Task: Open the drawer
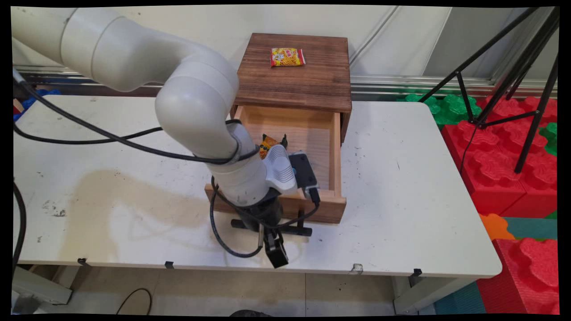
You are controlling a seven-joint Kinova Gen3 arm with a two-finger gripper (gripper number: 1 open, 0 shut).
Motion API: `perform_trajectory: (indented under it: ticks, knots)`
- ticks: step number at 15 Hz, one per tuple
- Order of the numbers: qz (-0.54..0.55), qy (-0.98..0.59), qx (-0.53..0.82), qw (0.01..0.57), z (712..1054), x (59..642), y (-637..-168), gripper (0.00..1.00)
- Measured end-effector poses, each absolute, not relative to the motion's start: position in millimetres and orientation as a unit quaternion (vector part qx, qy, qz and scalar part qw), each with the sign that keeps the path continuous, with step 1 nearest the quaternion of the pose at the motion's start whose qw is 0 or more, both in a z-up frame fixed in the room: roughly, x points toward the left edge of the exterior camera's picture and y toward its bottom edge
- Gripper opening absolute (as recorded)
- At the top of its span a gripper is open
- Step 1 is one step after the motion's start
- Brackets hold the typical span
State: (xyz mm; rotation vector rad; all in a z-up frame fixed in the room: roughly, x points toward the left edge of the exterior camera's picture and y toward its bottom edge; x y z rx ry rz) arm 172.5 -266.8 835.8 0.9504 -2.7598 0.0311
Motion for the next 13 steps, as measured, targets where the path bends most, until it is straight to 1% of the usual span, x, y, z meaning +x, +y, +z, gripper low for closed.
perform_trajectory:
  ticks: [13]
  knots:
    - [0.0,-0.942,0.317,0.107,844.3,169.0,-238.3,1.0]
